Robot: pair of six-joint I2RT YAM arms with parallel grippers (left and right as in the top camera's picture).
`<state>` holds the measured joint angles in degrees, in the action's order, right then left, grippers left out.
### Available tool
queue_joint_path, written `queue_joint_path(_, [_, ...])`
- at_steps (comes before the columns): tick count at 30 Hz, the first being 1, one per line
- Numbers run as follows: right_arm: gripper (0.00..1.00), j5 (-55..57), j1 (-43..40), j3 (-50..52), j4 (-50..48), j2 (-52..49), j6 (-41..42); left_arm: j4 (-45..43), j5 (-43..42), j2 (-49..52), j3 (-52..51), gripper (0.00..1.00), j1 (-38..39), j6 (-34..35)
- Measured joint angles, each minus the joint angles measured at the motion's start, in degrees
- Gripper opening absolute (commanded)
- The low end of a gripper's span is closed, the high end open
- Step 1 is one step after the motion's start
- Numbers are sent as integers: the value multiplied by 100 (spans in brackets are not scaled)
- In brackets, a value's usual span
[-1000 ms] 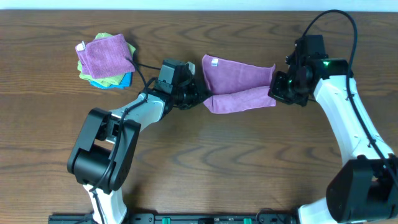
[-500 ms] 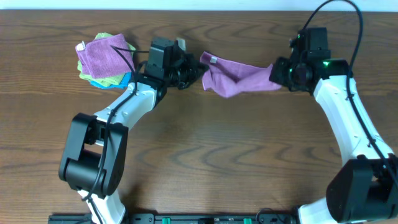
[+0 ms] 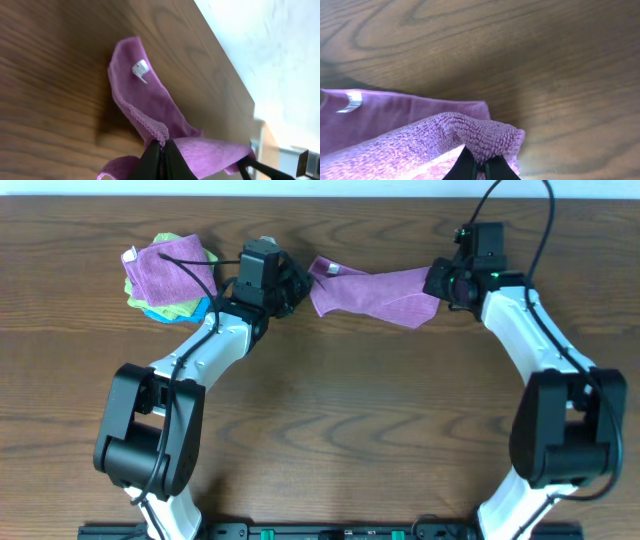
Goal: Fold the cloth
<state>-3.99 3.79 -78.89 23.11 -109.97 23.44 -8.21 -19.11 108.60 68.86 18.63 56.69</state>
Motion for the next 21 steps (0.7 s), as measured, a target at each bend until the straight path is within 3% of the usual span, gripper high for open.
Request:
queue_joint_path(6, [12, 175, 125, 9, -645, -24, -4, -415, 385, 284, 0, 6, 0, -13])
queue_joint_path(10, [29, 389, 273, 9, -828, -24, -7, -743, 457, 702, 2, 10, 0, -13])
queue_joint_path(12, [45, 476, 332, 9, -835, -24, 2, -763, 472, 857, 2, 23, 0, -20])
queue_joint_path(13, [50, 509, 363, 9, -841, -24, -20, -767, 483, 922, 2, 36, 0, -4])
queue_joint_path(16, [53, 570, 407, 9, -807, -24, -11, -776, 498, 940, 2, 65, 0, -76])
queue_joint_path(18, [54, 573, 420, 9, -754, -24, -13, -695, 511, 938, 9, 76, 0, -92])
queue_joint_path(21, [56, 538, 439, 11, -584, -24, -13, -341, 529, 938, 9, 80, -4, -107])
